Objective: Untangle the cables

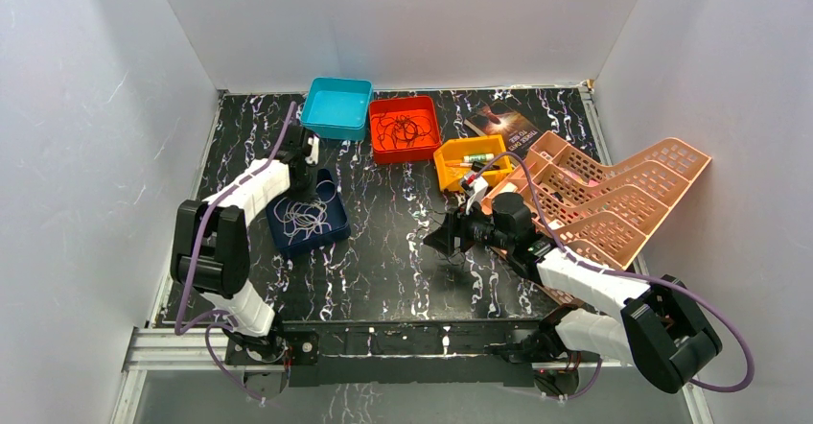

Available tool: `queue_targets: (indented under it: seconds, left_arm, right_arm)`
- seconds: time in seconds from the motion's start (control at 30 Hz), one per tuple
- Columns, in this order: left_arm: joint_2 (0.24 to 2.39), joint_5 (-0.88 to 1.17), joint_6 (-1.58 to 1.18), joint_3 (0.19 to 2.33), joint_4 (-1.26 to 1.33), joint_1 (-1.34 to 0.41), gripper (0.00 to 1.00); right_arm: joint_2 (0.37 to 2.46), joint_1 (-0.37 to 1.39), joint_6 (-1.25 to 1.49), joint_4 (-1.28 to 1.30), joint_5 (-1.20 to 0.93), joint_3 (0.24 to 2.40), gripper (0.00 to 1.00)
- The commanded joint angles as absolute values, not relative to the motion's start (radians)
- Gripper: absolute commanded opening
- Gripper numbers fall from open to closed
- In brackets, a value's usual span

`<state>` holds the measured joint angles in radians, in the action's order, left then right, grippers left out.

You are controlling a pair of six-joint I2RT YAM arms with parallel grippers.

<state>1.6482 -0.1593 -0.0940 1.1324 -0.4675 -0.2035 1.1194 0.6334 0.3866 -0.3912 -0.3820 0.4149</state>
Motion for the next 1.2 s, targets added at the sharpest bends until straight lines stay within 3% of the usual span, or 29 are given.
queue_targets:
  seconds: [0.0,0.23,0.53,0.67,0.9,1.17]
  left_arm:
    - [1.639,-0.2,-0.104,1.12,-0.51,-0.196,0.17]
    - [1.596,-0.209,-0.1,1.14,-0.519,-0.196,0.2]
    - [1.432,-0.198,-0.127,1.166,-0.521,-0.198,0.47]
    - [1.345,-0.181,-0.162,1.131,-0.567,-0.196,0.53]
    - [1.266,-0.171,-0.235,1.052,-0.69,-0.198,0.51]
    - [1.313,-0.133,-0.274,0.985,-0.708,-0.197,0.23]
  right_arm:
    - [1.123,0.637,0.385,-0.434,-0.394,0.421,0.71]
    - [1.127,0.636,0.392,-0.439,-0.395,0.423,0.71]
    - [1.139,0.637,0.391,-0.443,-0.398,0.43,0.71]
    - [1.159,0.639,0.394,-0.459,-0.403,0.431,0.71]
    - [1.184,0.642,0.395,-0.472,-0.411,0.445,0.71]
    - [1.187,0.643,0.403,-0.489,-0.413,0.434,0.71]
